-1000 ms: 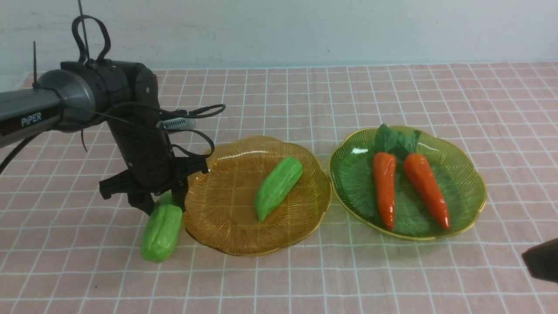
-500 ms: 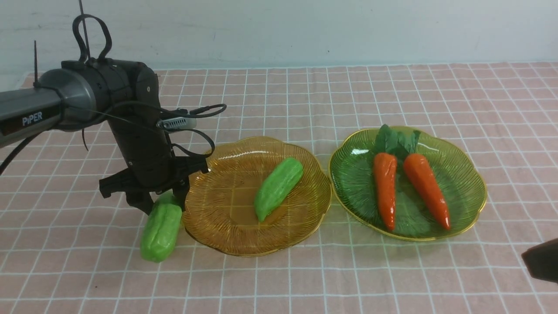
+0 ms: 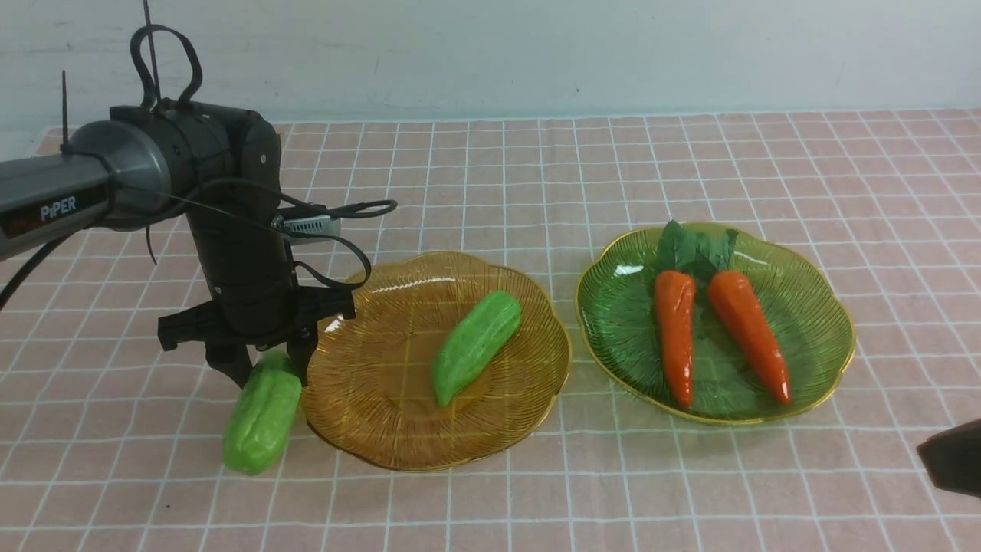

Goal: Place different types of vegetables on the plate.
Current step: 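Put the green cucumber next to the left plate into that plate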

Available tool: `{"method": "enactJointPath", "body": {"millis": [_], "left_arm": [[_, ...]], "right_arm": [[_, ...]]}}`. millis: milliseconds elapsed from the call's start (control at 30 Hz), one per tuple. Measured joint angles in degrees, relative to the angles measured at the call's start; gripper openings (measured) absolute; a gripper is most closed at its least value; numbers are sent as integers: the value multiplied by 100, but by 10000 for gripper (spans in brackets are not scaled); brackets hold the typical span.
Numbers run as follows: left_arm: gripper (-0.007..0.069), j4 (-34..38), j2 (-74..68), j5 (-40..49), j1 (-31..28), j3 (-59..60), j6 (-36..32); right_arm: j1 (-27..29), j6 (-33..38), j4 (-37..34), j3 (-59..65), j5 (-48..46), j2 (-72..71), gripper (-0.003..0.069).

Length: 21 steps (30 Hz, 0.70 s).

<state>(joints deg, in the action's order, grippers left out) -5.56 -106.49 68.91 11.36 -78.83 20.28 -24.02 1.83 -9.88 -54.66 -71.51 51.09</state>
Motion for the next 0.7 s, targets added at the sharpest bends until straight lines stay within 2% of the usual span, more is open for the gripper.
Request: {"method": "enactJointPath", "body": {"millis": [133,233,300,367,433,533,633,700], "left_arm": [[566,-32,-69,-9,0,873,133],[561,-32,-232,-140,0,1094,168],[505,-32,-342,-271,0,1125,168],[406,-32,-366,-341,0,1131,168],[358,-32,-355,-341,0,1131,168],[314,-125,-257,-213,0,1096,155],[311,-285,220,-43,0,657,79],[311,-114,481,-27,0,242,53]], "right_arm": [[0,0,0,0,0,0,-15],[0,0,0,0,0,0,-15],[0,27,0,0,0,0,-15],[0,44,0,0,0,0,-15],[0,44,0,0,-9,0,-15],[0,44,0,0,-27,0,-15],[0,39,0,0,-32,0,-15],[0,39,0,0,-38,0,-15]]}}
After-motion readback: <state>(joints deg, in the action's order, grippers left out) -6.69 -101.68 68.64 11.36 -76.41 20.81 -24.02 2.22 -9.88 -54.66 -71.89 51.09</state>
